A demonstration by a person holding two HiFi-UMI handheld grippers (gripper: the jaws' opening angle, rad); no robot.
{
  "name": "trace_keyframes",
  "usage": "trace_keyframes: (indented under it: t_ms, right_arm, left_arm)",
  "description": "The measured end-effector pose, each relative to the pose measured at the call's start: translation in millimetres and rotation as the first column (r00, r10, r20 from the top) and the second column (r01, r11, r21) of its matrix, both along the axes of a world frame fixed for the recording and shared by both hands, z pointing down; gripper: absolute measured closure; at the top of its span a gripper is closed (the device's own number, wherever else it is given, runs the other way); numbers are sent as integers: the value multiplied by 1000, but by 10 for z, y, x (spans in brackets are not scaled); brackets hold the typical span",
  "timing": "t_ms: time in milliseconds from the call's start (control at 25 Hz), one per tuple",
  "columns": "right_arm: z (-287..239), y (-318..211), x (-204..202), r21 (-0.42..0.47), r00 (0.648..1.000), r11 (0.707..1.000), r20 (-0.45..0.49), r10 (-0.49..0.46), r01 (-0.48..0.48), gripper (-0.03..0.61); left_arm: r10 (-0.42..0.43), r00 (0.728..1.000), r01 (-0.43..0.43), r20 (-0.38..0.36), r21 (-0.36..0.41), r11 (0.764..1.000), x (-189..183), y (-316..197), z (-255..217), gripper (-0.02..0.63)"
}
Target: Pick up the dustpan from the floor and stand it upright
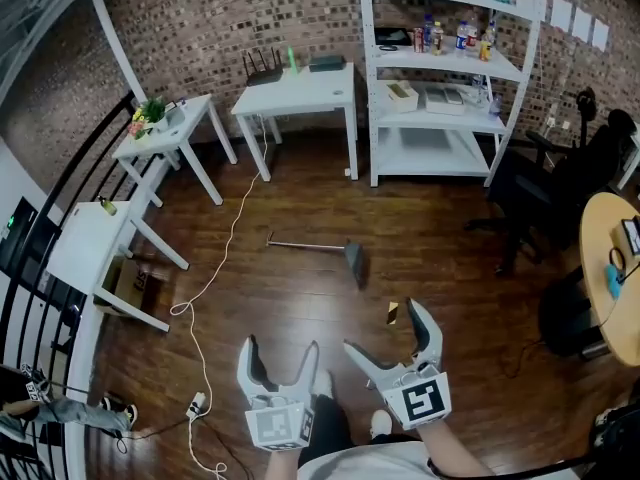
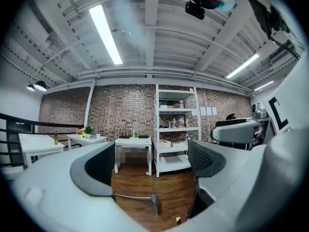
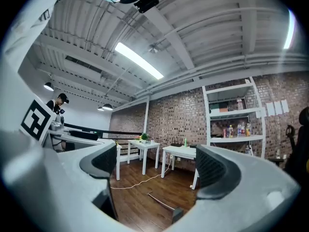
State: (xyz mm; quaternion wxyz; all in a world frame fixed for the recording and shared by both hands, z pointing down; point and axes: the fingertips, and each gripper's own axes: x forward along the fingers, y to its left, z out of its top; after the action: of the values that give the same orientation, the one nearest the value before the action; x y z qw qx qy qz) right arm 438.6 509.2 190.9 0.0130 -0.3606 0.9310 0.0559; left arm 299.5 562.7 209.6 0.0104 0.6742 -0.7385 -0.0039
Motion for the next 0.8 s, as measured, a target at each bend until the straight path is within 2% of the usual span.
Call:
trace_keyframes:
  t_ms: [240,520,640,800]
  right_arm:
    - [144,-743,-715,-18,998,1000,-58,4,-6,84]
    - [-143,-1566,-1909,50,998,999,-69,-3,6,85]
    - [-135,-1757,-2352,42,993,998,-110,-36,41,86]
    - [66,-2103,-2685,-18,983,998,-173,-65,62,86]
  left_arm:
    - [16,998,-16,-55,-3,1000,-706,-773,199,133]
    - [47,996,-44,-81,41,998,-1744,-1748,133,138]
    - [22,996,-19,-89,34,999,-2211,-2025,154,152]
    - [-22,994,22,-106,-4,1000,-2645,-2287,330,162]
